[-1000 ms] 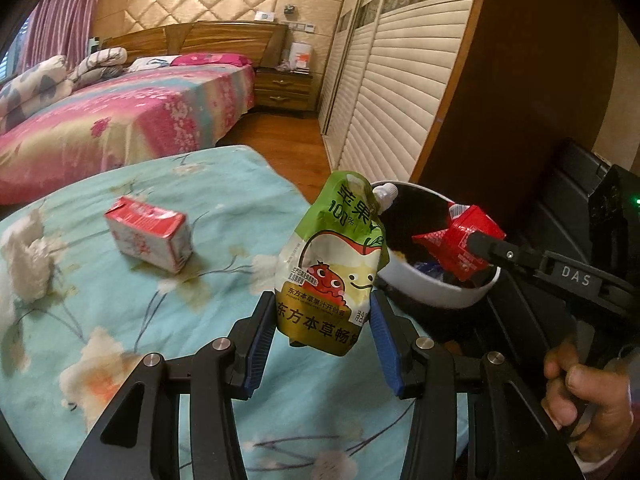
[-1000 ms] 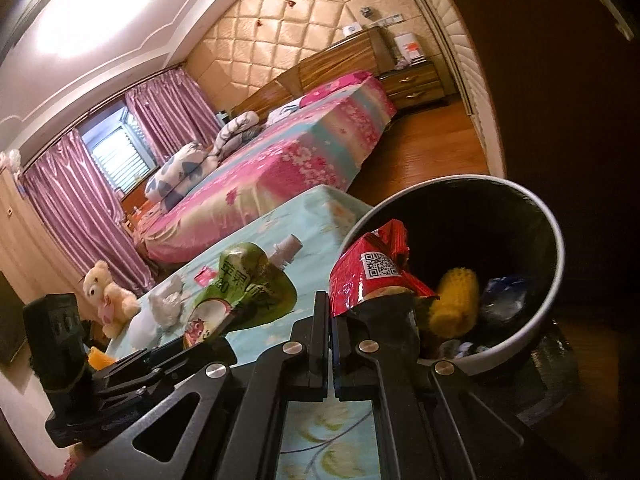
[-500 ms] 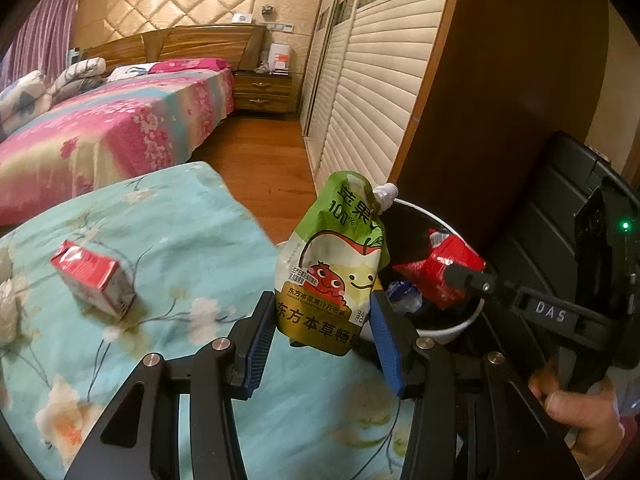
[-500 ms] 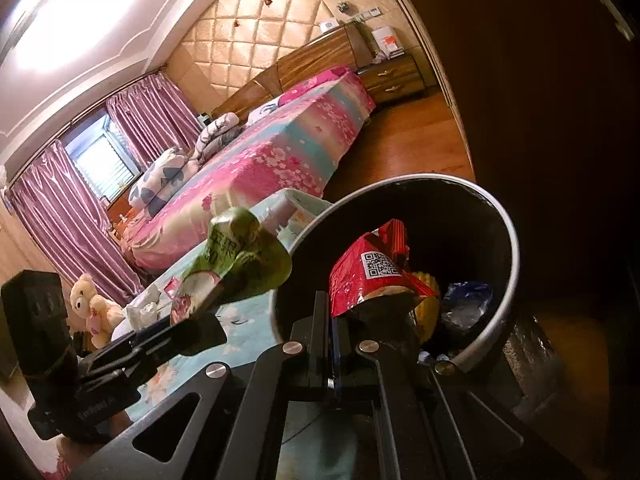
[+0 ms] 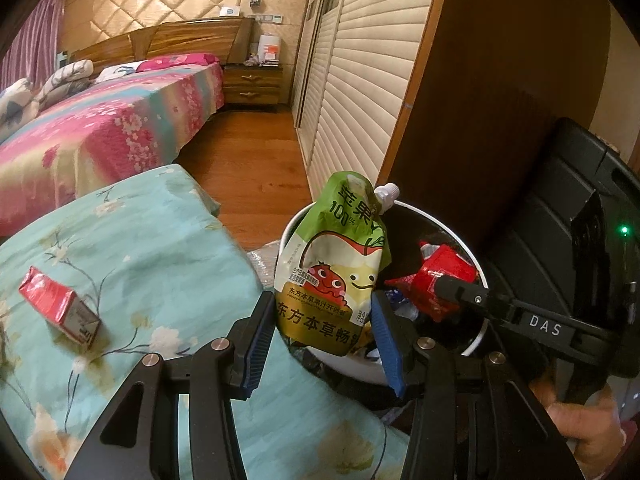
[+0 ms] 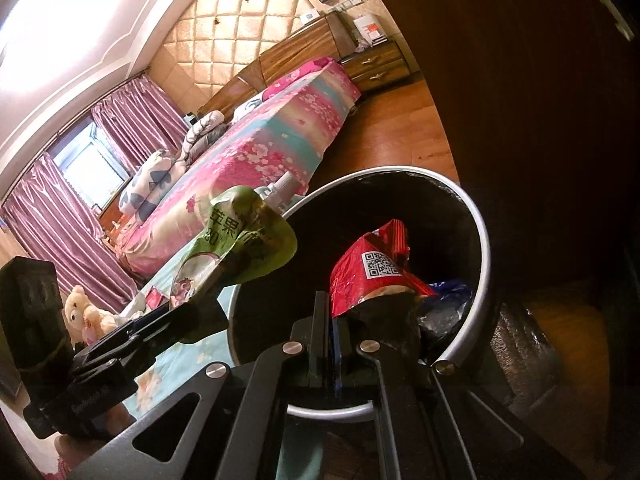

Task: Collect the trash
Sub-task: 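Carry the pouch and snack bag over the bin while both grippers open to drop them, then move both open grippers back over the remaining trash on the table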

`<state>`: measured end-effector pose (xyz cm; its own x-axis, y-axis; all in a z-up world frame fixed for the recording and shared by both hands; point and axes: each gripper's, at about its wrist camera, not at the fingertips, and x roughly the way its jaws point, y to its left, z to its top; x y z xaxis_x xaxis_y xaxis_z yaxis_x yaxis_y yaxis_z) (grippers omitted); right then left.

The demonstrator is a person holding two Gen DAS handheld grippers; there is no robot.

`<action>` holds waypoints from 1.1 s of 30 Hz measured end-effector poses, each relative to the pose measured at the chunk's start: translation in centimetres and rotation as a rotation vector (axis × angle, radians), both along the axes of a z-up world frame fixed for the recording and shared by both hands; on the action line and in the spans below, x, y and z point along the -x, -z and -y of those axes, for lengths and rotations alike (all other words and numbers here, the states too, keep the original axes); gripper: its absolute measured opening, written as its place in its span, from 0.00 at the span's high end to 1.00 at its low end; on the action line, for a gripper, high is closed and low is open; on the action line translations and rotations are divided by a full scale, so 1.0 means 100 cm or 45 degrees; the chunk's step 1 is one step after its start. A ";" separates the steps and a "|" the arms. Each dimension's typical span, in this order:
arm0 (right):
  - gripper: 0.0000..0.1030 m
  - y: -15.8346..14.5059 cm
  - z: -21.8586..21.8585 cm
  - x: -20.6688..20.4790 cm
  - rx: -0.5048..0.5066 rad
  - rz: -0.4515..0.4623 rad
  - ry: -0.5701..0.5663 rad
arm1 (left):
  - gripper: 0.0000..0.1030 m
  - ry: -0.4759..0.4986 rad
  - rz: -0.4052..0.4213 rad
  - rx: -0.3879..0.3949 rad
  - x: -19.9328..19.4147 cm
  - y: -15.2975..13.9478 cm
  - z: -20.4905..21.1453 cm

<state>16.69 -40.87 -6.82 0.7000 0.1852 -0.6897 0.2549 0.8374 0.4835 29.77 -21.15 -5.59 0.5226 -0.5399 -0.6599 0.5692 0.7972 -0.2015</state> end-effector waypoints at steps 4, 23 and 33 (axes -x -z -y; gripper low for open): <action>0.94 0.001 0.004 0.000 -0.009 -0.016 0.006 | 0.53 0.005 -0.010 -0.017 -0.003 0.003 0.009; 0.52 -0.011 -0.004 0.008 -0.005 0.037 0.044 | 0.47 -0.063 -0.014 0.000 0.018 0.003 -0.017; 0.34 -0.019 -0.042 0.001 0.023 0.068 -0.038 | 0.46 -0.196 -0.041 0.018 0.044 0.006 -0.073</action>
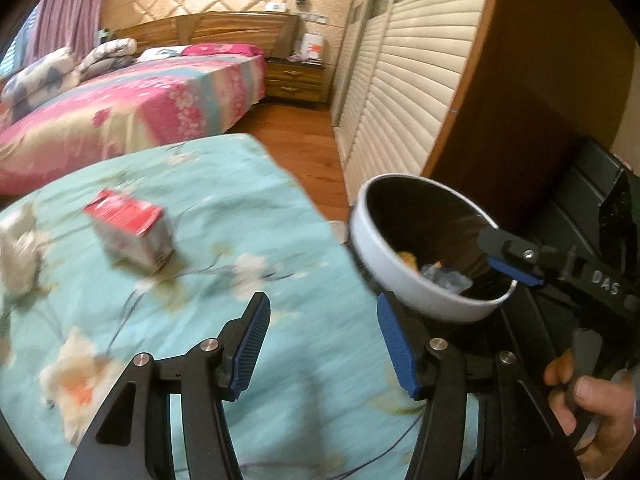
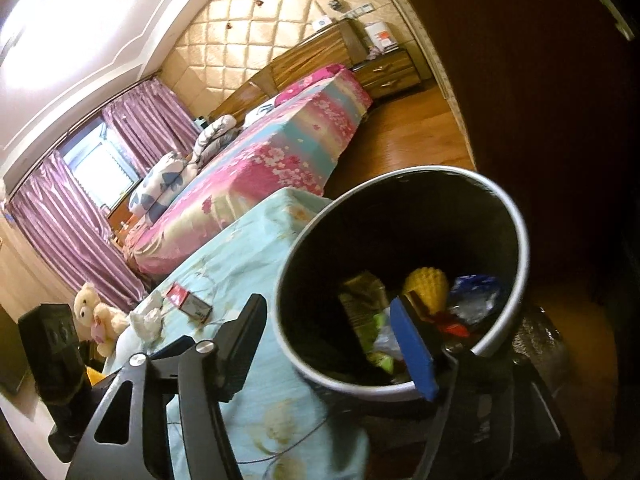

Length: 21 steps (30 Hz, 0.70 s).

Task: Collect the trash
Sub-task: 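Move both open grippers back over the remaining trash on the table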

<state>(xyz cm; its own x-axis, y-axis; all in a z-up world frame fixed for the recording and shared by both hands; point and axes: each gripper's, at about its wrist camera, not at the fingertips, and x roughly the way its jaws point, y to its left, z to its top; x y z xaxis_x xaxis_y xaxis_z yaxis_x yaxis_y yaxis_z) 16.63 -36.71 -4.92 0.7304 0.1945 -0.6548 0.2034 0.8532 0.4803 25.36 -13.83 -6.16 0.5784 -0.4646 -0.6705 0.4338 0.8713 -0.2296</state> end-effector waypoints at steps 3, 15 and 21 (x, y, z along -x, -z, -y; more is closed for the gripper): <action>0.31 -0.003 -0.015 -0.003 0.012 0.015 -0.042 | 0.46 -0.051 -0.015 0.007 0.005 0.001 -0.018; 0.17 0.001 -0.078 -0.014 0.022 0.024 -0.222 | 0.44 -0.213 -0.040 0.012 0.028 0.002 -0.074; 0.13 0.009 -0.103 -0.021 0.008 0.002 -0.305 | 0.43 -0.278 -0.064 0.007 0.036 0.008 -0.104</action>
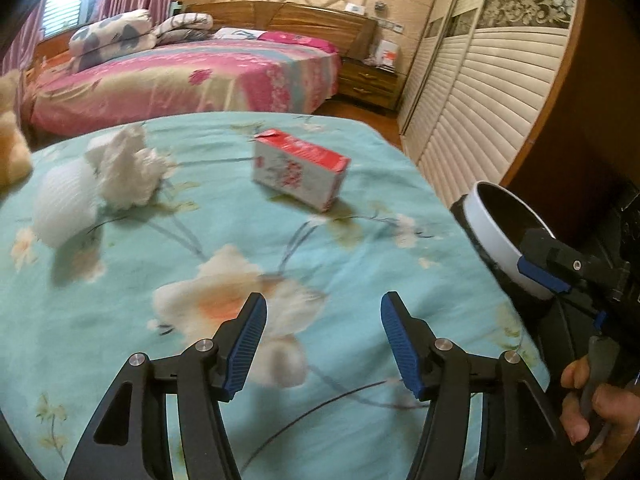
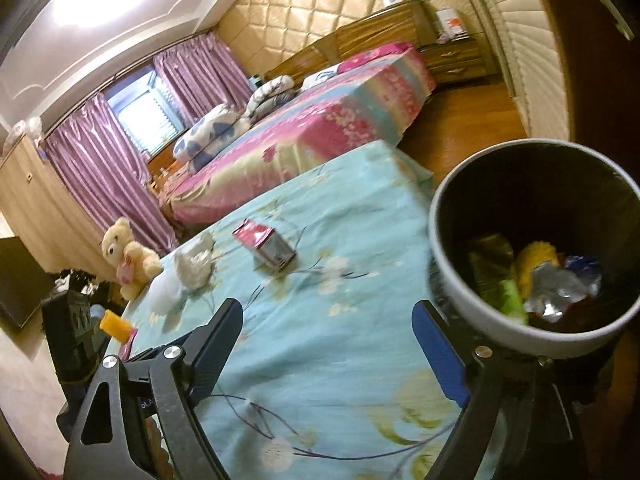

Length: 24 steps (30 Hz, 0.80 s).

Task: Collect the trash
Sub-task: 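Move both open grippers back over the remaining trash on the table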

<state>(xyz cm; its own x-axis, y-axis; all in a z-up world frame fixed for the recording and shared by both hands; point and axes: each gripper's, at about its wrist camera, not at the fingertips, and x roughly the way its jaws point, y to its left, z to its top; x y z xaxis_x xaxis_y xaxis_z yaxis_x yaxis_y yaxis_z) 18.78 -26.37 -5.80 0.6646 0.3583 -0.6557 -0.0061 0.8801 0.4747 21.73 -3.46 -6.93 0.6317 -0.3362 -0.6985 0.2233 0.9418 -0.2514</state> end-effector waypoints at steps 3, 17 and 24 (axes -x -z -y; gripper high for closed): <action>0.13 0.003 -0.012 -0.004 0.003 -0.009 -0.040 | 0.42 -0.036 -0.011 -0.004 0.001 0.002 -0.013; 0.13 0.019 -0.049 -0.022 0.008 -0.055 -0.131 | 0.39 -0.186 -0.039 0.003 -0.002 0.007 -0.069; 0.13 0.024 -0.062 -0.035 0.021 -0.066 -0.167 | 0.38 -0.254 -0.047 0.001 -0.007 0.009 -0.094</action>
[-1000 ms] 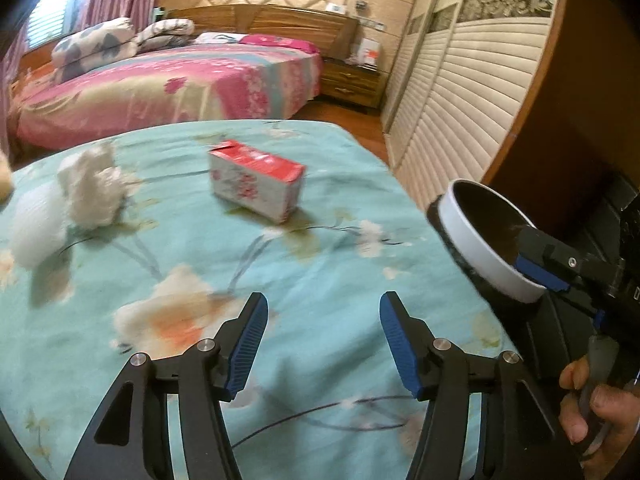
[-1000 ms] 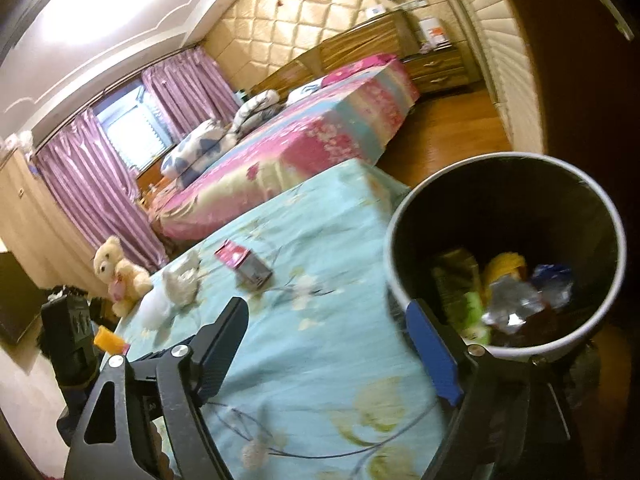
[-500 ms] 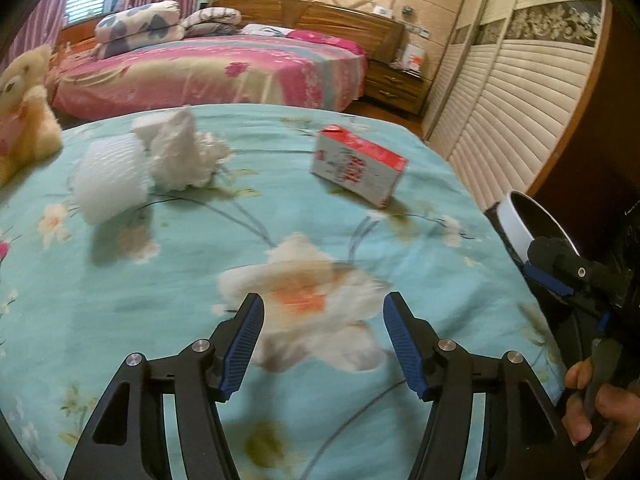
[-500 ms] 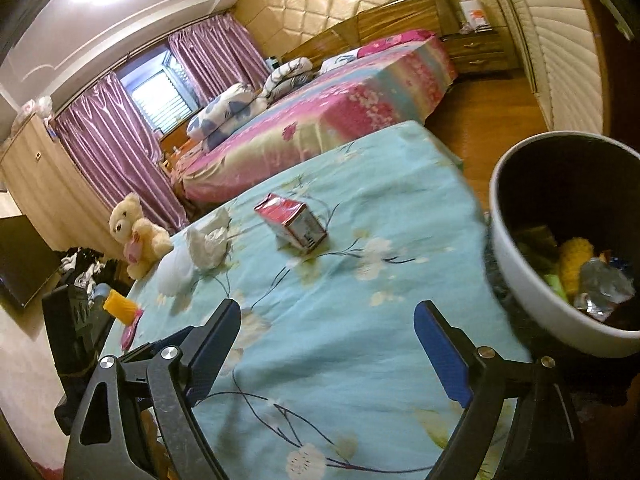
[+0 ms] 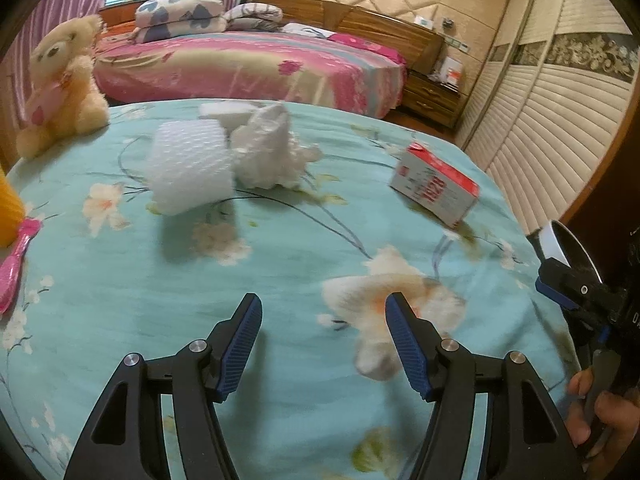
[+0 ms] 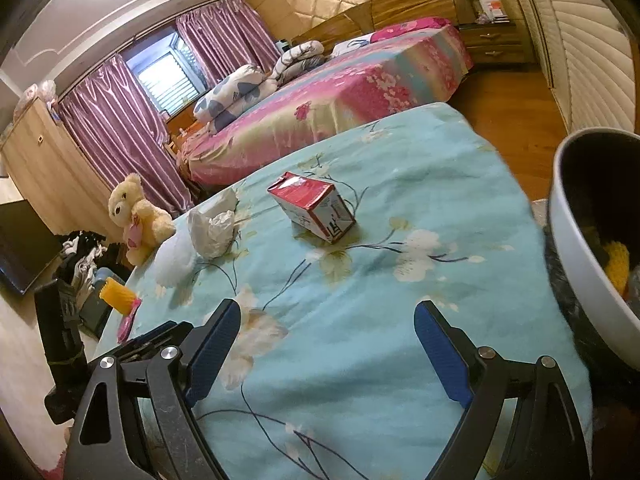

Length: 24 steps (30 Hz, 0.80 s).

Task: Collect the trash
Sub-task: 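Move both open grippers back over the remaining trash on the table, then grasp the white foam fruit net with the left gripper while the right grasps the red carton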

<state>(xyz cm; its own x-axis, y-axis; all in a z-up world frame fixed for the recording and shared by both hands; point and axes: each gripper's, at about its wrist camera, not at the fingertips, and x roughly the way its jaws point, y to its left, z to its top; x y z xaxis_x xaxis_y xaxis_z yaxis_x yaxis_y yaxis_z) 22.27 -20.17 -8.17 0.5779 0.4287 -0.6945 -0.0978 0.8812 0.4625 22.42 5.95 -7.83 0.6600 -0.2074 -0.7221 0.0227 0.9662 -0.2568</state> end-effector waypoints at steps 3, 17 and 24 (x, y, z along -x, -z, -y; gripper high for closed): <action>0.13 0.002 -0.006 -0.007 0.007 -0.004 -0.017 | 0.38 -0.035 0.002 0.002 -0.003 0.000 -0.012; 0.13 0.011 -0.023 -0.054 0.092 0.004 -0.091 | 0.31 -0.189 0.037 -0.025 -0.035 -0.006 -0.054; 0.13 0.021 -0.033 -0.083 0.148 -0.014 -0.143 | 0.31 -0.226 0.013 -0.037 -0.062 0.003 -0.061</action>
